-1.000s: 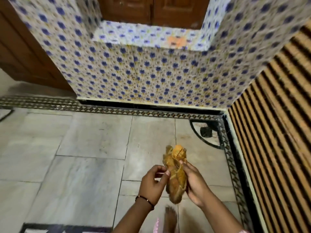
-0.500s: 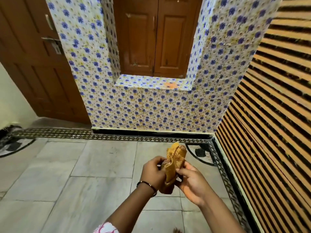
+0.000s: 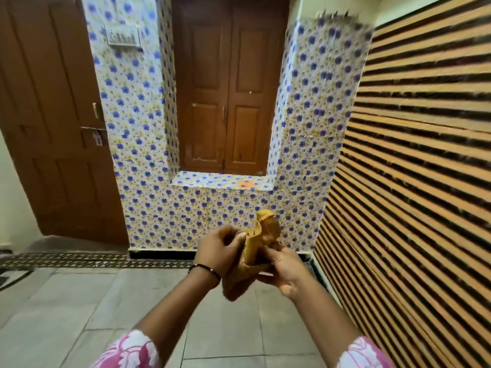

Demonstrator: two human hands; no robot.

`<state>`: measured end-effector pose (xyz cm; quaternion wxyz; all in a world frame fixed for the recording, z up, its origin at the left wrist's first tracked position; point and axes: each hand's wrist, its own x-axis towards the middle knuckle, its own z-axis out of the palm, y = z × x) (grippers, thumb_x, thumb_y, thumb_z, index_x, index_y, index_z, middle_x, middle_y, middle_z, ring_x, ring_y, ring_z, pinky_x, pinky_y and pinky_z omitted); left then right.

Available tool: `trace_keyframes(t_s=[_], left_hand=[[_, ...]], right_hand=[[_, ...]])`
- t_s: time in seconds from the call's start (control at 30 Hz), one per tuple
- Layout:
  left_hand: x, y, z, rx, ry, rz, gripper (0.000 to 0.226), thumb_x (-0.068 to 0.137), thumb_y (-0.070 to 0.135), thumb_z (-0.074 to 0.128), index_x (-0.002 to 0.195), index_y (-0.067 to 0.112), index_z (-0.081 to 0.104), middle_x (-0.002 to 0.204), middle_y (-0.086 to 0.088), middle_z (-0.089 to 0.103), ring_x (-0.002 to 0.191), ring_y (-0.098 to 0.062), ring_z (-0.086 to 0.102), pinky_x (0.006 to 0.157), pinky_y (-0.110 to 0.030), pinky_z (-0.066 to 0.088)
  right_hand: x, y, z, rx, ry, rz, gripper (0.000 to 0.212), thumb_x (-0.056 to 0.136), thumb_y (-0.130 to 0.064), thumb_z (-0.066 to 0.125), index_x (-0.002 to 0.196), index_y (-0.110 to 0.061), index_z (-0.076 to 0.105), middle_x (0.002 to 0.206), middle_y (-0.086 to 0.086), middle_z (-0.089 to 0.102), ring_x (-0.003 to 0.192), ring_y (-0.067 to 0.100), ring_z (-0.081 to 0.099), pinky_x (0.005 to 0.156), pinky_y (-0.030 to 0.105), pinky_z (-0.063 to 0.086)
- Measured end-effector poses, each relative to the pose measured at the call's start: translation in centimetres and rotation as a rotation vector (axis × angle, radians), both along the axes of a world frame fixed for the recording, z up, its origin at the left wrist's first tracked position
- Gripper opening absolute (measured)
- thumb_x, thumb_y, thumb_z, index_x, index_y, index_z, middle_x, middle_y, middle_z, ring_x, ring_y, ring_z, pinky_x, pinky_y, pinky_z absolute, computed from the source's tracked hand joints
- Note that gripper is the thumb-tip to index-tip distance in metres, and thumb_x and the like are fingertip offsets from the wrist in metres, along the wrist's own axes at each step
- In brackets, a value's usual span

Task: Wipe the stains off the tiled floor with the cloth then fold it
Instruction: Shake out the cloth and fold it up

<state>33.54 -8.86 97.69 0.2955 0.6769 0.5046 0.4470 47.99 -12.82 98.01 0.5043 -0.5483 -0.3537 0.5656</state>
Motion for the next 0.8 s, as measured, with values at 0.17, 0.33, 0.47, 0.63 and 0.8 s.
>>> trace_keyframes(t_s=[0.17,0.33,0.47,0.63,0.8], left_hand=[[0.7,-2.4,3.8,0.115,0.035,0.068,0.012,0.089,0.031,0.062,0.092,0.021,0.067,0.085,0.007,0.065,0.080,-0.006,0.059,0.069,-0.017,0.045],[-0.3,-4.2,6.3,0.272,0.011,0.180,0.016,0.090,0.032,0.060,0.092,0.017,0.066,0.082,0.002,0.064,0.078,-0.013,0.057,0.063,-0.022,0.041],[-1.5,-4.7,8.4,0.310,-0.008,0.191,0.016,0.091,0.030,0.059,0.091,0.015,0.065,0.077,0.001,0.062,0.074,-0.015,0.056,0.060,-0.023,0.040],[-2.3,-4.3,10.4,0.314,0.008,0.122,0.012,0.090,0.030,0.060,0.089,0.020,0.066,0.082,-0.001,0.066,0.079,-0.016,0.060,0.065,-0.027,0.048],[-2.7,-4.3,10.2,0.287,0.067,0.025,0.003,0.088,0.027,0.064,0.089,0.025,0.065,0.082,0.007,0.062,0.081,-0.011,0.058,0.066,-0.019,0.046]], right_hand=[[1.4,-2.9,1.9,0.018,-0.090,0.030,0.027,0.089,-0.034,0.059,0.097,-0.009,0.068,0.086,0.011,0.073,0.071,0.026,0.066,0.059,0.032,0.050],[1.7,-4.3,2.7,-0.008,0.112,0.030,0.012,0.091,-0.009,0.055,0.088,-0.004,0.066,0.071,0.013,0.066,0.059,0.023,0.058,0.054,0.033,0.051],[1.0,-5.1,3.8,-0.014,0.196,0.062,0.011,0.091,0.001,0.053,0.098,0.001,0.062,0.078,0.016,0.068,0.067,0.025,0.064,0.057,0.032,0.056],[-0.4,-5.4,6.4,0.172,-0.068,0.127,0.019,0.090,-0.017,0.061,0.108,-0.012,0.061,0.097,0.008,0.064,0.085,0.020,0.059,0.073,0.031,0.049],[-3.0,-5.1,8.5,0.357,-0.404,0.234,0.027,0.087,-0.022,0.065,0.114,-0.022,0.059,0.110,-0.005,0.064,0.101,0.010,0.058,0.069,0.017,0.044]])
